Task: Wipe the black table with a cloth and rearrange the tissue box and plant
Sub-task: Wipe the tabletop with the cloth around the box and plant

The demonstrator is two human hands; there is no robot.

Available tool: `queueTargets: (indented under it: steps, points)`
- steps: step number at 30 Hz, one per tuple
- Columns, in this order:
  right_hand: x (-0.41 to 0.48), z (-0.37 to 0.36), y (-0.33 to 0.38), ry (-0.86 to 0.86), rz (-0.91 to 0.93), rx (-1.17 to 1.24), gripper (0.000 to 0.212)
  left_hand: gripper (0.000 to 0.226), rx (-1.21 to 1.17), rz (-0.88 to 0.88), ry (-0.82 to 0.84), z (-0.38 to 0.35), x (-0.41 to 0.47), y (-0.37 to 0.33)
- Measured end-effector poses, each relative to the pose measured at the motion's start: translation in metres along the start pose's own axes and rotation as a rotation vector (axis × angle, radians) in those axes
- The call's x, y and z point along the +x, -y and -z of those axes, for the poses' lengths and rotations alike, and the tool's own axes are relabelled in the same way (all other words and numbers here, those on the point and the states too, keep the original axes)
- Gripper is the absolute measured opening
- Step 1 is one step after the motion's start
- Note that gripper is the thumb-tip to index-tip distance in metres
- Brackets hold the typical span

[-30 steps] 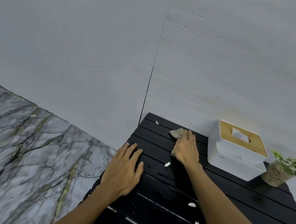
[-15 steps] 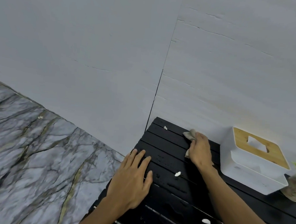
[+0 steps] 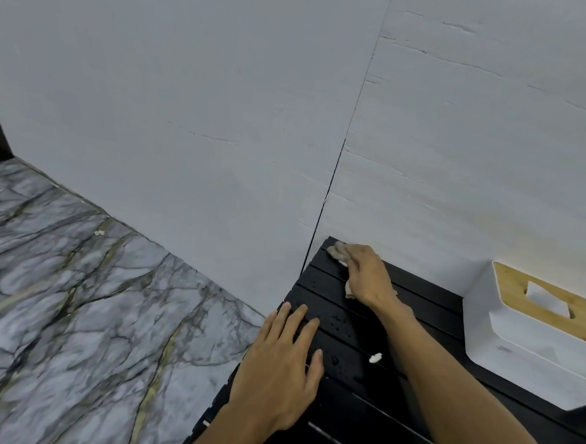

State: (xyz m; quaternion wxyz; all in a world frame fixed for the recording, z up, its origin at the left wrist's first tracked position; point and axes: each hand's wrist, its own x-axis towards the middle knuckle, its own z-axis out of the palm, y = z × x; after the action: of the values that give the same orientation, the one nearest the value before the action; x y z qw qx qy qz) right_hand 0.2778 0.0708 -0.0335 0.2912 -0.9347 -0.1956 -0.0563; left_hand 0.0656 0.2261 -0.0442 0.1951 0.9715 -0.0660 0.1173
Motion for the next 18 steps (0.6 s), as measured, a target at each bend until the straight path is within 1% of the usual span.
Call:
queueTargets:
  steps: [2,3,4,7,9,12,14,16,18]
  points:
    - [-0.017,0.014,0.001,0.106,0.068,0.115,0.029,0.057,-0.001,-0.001,0.002,-0.001,-0.001,0.000]
    - [-0.026,0.021,0.000,0.113,0.060,0.164,0.030,0.057,-0.002,0.000,-0.002,-0.002,-0.001,-0.001]
    - [-0.034,0.027,-0.001,0.084,0.043,0.197,0.031,0.058,-0.002,0.002,-0.008,-0.002,-0.001,-0.001]
    - [-0.035,0.036,-0.009,-0.112,-0.021,0.180,0.034,0.058,-0.009,-0.003,-0.018,-0.001,0.000,-0.001]
    - [-0.021,0.031,-0.014,-0.148,-0.043,0.101,0.032,0.058,-0.016,-0.008,-0.019,-0.002,0.000,-0.002]
    - [-0.003,0.012,-0.019,-0.019,-0.073,-0.029,0.035,0.057,-0.017,-0.008,-0.043,-0.003,-0.001,-0.004]
    - [0.004,0.001,-0.013,-0.018,-0.095,-0.075,0.044,0.057,-0.017,0.000,-0.056,-0.004,-0.001,-0.004]
    - [0.010,-0.005,-0.006,-0.009,-0.070,-0.081,0.046,0.056,-0.005,0.002,-0.062,-0.006,-0.001,-0.003]
    - [0.020,-0.008,-0.003,0.041,-0.037,-0.092,0.046,0.055,0.011,0.003,-0.065,-0.006,0.000,-0.002]
